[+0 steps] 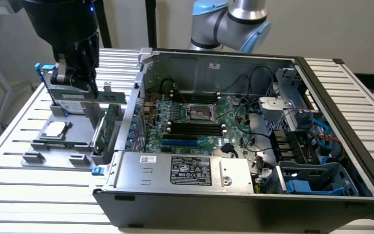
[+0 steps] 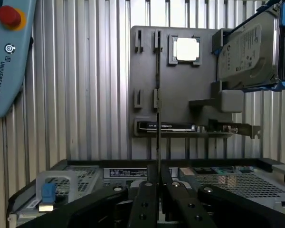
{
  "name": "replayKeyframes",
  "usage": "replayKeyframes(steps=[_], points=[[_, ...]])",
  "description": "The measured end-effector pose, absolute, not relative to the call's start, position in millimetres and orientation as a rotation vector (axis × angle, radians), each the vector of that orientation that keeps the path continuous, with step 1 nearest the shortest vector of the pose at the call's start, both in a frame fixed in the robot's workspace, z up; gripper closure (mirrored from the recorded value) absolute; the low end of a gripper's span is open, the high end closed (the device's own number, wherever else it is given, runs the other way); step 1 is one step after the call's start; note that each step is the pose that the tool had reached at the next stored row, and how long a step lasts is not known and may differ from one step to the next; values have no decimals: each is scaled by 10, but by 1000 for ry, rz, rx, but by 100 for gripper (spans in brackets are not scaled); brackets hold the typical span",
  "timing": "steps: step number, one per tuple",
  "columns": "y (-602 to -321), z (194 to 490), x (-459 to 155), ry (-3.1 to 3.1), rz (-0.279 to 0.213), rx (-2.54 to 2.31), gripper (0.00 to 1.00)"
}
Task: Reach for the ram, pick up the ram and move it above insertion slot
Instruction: 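Pick up the ram and move it above insertion slot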
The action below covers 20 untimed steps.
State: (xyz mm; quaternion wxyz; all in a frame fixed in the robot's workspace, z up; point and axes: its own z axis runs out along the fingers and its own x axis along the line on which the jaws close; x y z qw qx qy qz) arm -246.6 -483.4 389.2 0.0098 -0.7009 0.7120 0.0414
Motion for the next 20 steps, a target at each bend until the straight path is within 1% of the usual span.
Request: replayKeyframes(steps=[9,20], points=[[-4834,3900,-2056,2211,152,-2178,87],[-4834,3900,-1559,2203,163,-2175,87]])
